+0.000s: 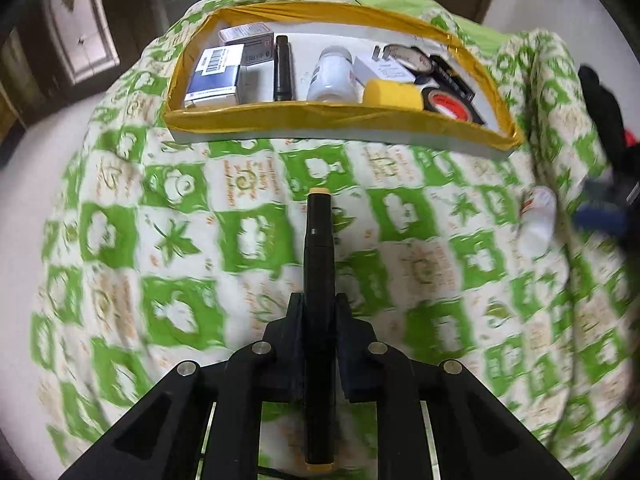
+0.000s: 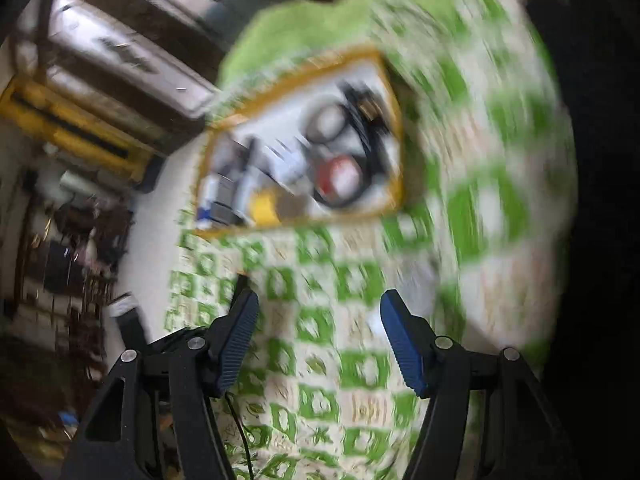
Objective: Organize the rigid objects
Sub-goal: 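Grasp the white pill bottle beside the tray with right tool, then carry the pill bottle into the tray with right tool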
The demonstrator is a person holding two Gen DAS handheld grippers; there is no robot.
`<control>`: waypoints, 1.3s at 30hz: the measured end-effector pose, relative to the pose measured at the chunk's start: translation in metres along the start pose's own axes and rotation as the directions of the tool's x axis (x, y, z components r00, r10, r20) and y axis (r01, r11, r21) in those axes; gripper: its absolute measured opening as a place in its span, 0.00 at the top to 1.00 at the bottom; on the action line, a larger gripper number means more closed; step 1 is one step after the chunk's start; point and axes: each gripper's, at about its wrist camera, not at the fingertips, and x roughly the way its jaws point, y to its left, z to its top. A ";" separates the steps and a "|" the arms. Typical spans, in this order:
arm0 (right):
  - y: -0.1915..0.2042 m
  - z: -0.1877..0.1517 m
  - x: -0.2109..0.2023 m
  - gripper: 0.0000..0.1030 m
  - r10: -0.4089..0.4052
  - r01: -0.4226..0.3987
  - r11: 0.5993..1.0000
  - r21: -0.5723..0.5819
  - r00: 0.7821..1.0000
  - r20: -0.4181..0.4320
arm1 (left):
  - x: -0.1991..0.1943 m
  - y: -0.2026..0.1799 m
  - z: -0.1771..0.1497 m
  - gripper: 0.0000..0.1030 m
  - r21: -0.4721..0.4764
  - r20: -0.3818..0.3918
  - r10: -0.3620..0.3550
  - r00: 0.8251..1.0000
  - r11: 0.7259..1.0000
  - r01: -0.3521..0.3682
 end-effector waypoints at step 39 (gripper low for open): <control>0.028 0.013 0.015 0.64 -0.016 0.022 0.996 -0.085 0.998 0.069 | -0.041 0.021 0.023 0.86 -0.085 0.148 -0.114 0.982 0.988 0.128</control>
